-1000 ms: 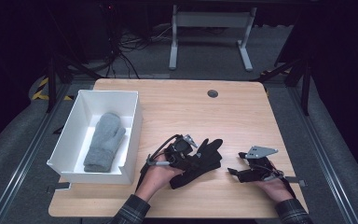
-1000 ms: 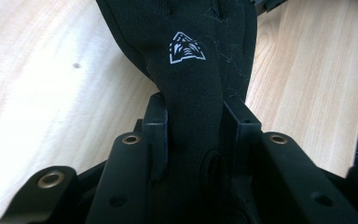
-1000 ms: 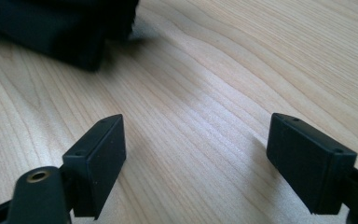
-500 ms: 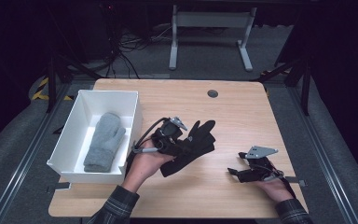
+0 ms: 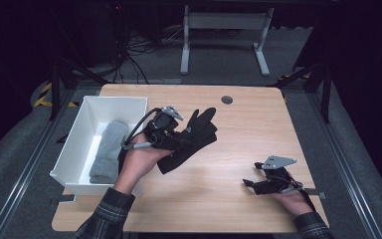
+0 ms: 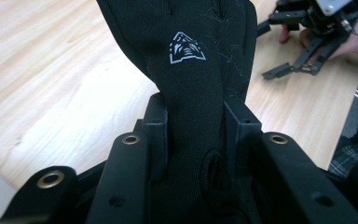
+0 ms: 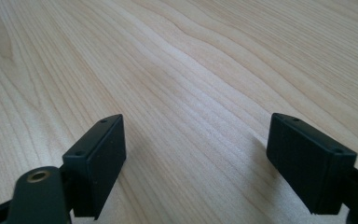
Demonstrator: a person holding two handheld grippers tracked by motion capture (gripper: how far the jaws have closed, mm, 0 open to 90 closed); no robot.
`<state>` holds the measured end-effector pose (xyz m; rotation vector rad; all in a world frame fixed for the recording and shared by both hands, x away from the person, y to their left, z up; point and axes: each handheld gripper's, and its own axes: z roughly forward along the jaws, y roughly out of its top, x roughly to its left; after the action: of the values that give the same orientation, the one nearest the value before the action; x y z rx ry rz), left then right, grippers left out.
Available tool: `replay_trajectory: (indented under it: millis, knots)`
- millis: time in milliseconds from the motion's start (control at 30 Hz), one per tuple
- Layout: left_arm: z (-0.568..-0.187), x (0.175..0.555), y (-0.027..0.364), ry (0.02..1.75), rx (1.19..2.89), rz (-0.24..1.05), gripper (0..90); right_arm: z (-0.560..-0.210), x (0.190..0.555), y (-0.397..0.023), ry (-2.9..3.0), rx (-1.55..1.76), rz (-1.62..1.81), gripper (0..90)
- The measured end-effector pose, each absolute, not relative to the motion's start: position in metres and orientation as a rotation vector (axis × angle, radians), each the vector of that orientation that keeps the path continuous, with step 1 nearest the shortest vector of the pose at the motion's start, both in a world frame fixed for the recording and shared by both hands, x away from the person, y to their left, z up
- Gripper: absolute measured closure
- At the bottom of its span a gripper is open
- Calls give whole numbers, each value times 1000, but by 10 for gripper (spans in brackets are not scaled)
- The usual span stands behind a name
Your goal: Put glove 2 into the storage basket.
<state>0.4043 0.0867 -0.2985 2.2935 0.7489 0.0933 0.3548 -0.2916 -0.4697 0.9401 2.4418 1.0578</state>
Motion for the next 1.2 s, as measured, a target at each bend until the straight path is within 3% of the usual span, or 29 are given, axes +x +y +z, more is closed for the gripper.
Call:
replay_trajectory:
  millis: [600,1200]
  knots:
    - [-283,404,177,1027,2149,230,676,-470,353,-291,2447,938,1049,160]
    - [-317,411,256,1388,2042,307,675,-470,353,-291,2447,938,1049,160]
